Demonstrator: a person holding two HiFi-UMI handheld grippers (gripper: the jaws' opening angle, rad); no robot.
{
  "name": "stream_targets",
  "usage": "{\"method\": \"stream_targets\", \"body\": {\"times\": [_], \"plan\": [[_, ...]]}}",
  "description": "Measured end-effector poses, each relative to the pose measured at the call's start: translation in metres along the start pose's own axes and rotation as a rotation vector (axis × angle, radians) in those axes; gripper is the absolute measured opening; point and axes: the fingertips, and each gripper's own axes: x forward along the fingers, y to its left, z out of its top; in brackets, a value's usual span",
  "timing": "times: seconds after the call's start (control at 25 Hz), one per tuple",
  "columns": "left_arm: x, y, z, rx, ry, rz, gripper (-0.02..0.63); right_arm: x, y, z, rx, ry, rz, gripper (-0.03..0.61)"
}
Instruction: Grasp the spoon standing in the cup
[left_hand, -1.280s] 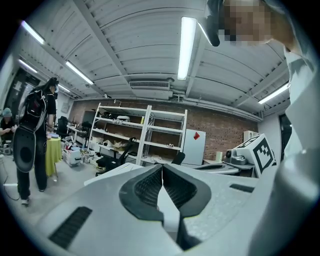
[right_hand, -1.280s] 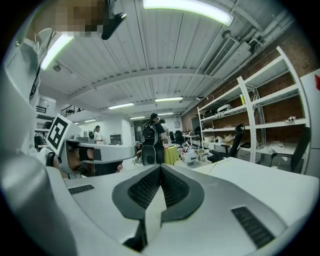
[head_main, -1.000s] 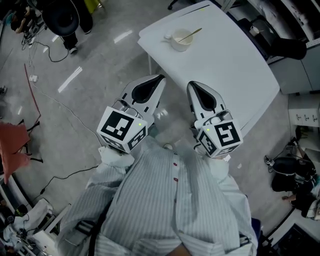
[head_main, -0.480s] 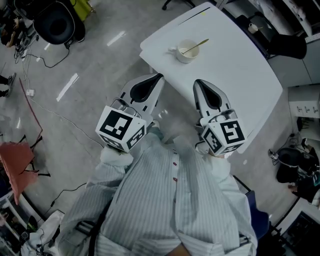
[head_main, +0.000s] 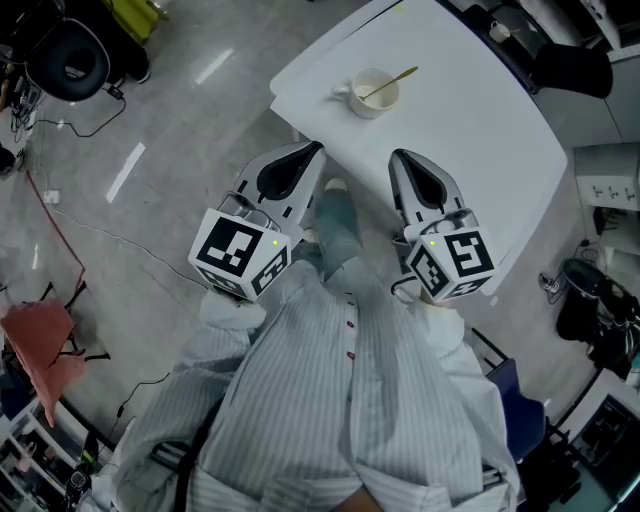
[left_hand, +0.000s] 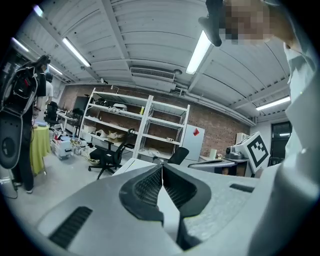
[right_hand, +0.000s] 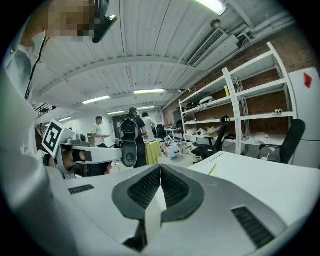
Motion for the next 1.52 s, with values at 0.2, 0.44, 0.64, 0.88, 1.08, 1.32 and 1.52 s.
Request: {"method": "stream_targets", "body": {"times": [0.2,0.44,0.64,0.88,1.08,1.32,1.52], "plan": [[0.02,0.021,0.003,-0.004,-0.001,0.013,0.011,0.029,-0.016,0.004,0.0,0.006,0.018,0.009],[0.065,0.052,0.022,0.001,-0.003,0.013,0.011,0.069,-0.053,0.023,0.005,0.006,0.006,0.009],[0.107,0.068,0.042,0.007,0.0,-0.002,0.011,0.091,-0.088,0.041,0.008,0.012,-0.01,0.009],[0.145,0.074,0.064,0.024,0.0,-0.015,0.011,0.106,-0.119,0.062,0.012,0.005,-0.013,0.009],[0.173,0.082,0.072,0.034,0.009,-0.025,0.011,0.12,-0.141,0.07,0.017,0.003,-0.009,0.009],[0.197,0.089,0.069,0.024,0.025,-0.05,0.011,0.129,-0.16,0.068,0.02,0.018,-0.021,0.009],[0.207,0.096,0.069,0.026,0.04,-0.094,0.011,0.134,-0.164,0.067,0.033,0.025,-0.061,0.009]]}}
